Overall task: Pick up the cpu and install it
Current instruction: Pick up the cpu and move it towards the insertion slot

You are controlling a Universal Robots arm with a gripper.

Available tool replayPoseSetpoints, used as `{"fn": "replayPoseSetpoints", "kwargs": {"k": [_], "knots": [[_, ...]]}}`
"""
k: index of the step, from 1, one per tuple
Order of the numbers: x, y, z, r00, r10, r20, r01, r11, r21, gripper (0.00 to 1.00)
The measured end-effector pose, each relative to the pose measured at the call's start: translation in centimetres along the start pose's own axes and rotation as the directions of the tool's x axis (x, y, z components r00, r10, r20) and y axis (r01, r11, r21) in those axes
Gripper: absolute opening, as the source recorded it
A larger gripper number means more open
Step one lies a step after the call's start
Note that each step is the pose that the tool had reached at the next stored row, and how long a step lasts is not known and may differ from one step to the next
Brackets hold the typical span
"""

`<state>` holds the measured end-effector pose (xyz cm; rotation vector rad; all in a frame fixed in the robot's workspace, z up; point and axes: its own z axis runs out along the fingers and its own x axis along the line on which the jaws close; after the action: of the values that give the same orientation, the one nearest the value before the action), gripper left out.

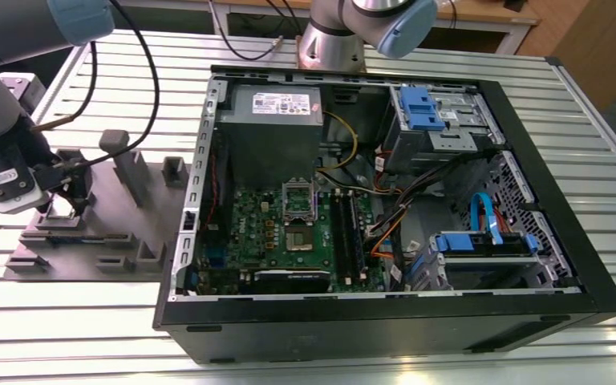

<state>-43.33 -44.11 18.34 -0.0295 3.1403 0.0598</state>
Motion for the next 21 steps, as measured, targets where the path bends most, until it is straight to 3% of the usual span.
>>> {"fn": "replayPoseSetpoints", "kwargs": {"k": [6,8,17,21], "knots": [[0.00,0.00,-0.02,1.0000,0.000,-0.0001,0.000,1.0000,0.0000,0.55],[0.00,0.00,-0.02,1.0000,0.000,0.0000,0.000,1.0000,0.0000,0.47],[0.00,0.00,-0.04,1.0000,0.000,0.0001,0.000,1.0000,0.0003,0.47],[0.00,0.02,-0.41,1.0000,0.000,-0.0001,0.000,1.0000,0.0008,0.47]]}}
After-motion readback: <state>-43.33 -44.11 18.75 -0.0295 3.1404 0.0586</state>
